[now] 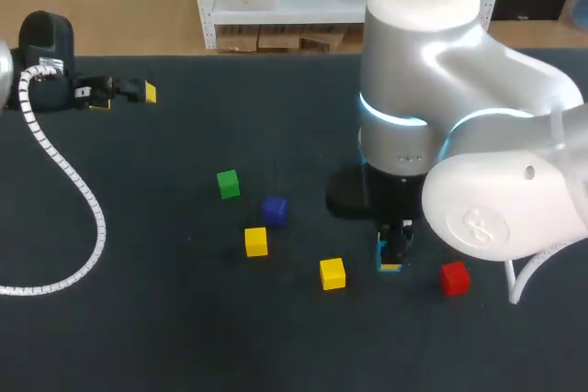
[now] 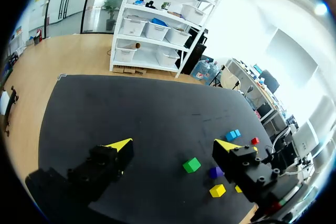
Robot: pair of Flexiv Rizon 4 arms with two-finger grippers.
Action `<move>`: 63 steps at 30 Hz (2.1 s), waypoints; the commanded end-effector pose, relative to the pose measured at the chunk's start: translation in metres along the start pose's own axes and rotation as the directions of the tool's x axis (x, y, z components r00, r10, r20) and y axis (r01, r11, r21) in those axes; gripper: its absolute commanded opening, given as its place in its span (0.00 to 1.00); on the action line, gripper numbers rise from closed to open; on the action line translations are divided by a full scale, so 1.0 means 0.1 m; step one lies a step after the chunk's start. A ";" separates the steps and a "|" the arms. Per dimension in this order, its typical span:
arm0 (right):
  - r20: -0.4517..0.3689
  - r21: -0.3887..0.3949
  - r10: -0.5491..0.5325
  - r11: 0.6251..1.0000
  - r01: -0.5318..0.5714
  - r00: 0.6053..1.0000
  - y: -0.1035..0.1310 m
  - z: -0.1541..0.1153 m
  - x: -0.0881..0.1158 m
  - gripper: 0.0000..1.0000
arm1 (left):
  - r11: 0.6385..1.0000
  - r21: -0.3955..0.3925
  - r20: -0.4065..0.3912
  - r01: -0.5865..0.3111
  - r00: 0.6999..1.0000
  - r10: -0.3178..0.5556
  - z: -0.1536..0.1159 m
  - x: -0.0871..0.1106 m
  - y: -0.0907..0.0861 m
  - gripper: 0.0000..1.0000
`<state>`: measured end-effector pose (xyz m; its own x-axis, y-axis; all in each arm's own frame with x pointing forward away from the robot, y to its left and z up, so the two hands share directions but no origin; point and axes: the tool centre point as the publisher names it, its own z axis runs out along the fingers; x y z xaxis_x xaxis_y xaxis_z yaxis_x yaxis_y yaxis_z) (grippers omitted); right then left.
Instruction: Place the blue cubes, place green cubes on the blue cubes, place the yellow cubes on the green cubes, then place the red cubes on the yellow cubes, and place purple cube on the red cubes.
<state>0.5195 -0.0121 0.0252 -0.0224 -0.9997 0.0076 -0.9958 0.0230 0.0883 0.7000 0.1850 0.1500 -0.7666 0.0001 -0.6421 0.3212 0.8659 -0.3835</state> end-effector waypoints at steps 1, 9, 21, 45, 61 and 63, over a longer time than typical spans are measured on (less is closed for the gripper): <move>-0.003 0.009 -0.022 1.000 0.022 1.000 -0.07 -0.15 -0.07 0.00 | 1.000 0.000 0.000 0.000 1.000 0.000 0.00 0.00 0.00 1.00; -0.024 0.052 -0.069 0.996 0.070 0.997 -0.36 -0.33 -0.23 0.00 | 1.000 0.000 0.000 0.000 1.000 0.000 0.00 0.00 0.00 1.00; -0.048 0.056 -0.132 0.989 0.135 0.990 -0.88 -0.37 -0.36 0.00 | 1.000 0.000 0.000 0.000 1.000 0.000 0.00 0.00 0.00 1.00; -0.029 0.009 -0.120 0.993 0.121 0.992 -1.56 -0.41 -0.57 0.00 | 1.000 0.000 0.000 0.000 1.000 0.000 0.00 0.00 0.00 1.00; -0.015 -0.021 -0.064 0.998 0.064 0.998 -1.55 -0.43 -0.54 0.00 | 1.000 0.000 0.000 0.000 1.000 0.000 0.00 0.00 0.00 1.00; -0.015 -0.021 -0.064 0.998 0.064 0.998 -1.55 -0.43 -0.54 0.00 | 1.000 0.000 0.000 0.000 1.000 0.000 0.00 0.00 0.00 1.00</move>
<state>0.6775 0.0382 0.0538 0.0421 -0.9990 0.0174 -0.9936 -0.0400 0.1057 0.7000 0.1850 0.1500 -0.7667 0.0001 -0.6421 0.3212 0.8659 -0.3835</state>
